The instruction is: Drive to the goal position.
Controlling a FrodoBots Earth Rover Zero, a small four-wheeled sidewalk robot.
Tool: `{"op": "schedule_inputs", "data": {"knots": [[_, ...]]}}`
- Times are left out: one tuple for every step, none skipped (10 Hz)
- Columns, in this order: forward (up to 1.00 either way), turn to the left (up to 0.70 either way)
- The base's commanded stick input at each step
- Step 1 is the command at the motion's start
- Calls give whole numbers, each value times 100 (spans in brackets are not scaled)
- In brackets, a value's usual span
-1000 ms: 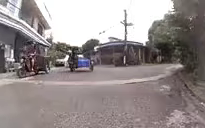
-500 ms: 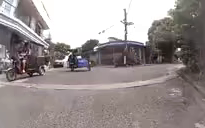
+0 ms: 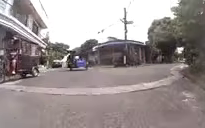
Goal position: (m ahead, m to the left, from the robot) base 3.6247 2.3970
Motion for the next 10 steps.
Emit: {"op": "schedule_inputs", "data": {"knots": [[70, 0], [70, 0], [70, 0], [70, 0], [70, 0], [70, 0], [70, 0], [70, 0], [70, 0], [70, 0]]}}
